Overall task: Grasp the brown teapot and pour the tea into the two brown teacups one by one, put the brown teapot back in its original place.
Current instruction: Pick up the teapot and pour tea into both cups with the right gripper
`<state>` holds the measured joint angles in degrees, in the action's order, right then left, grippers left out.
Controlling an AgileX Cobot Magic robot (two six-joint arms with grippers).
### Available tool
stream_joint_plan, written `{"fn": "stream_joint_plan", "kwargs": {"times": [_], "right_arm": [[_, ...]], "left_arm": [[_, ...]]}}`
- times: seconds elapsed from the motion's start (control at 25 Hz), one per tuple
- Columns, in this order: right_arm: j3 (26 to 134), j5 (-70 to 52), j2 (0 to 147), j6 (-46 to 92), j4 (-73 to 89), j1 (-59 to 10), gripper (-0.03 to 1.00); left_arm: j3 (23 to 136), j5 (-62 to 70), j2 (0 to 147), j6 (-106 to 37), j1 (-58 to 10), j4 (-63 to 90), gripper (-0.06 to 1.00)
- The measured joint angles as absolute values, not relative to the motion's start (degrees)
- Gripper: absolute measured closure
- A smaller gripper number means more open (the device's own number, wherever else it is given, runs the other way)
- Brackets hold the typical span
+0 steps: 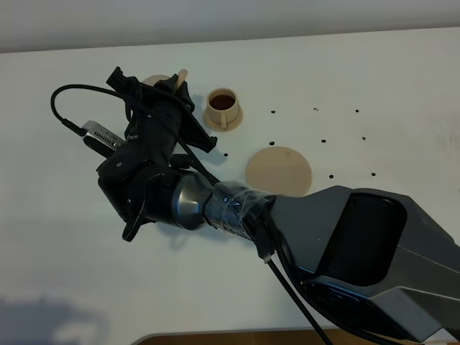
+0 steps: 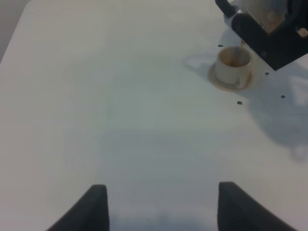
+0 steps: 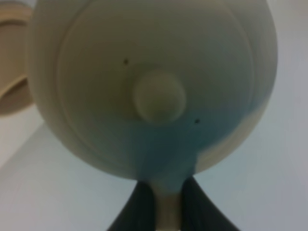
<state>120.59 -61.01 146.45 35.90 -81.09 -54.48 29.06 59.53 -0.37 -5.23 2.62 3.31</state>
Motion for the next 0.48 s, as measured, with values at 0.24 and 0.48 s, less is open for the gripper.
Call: {"fn": "stream_joint_plan", "kwargs": {"times": [0.24,0.48], "right_arm": [[120.6,-59.9,146.5,36.6,-82.6,-54.5,0.85],[120.6,-59.8,146.5,38.3,-84.9,-54.5,0.85]], "left_arm": [[29.1,59.5,-0.4,-5.2,2.6,3.3,0.41],[29.1,59.5,-0.4,-5.2,2.6,3.3,0.41]]}}
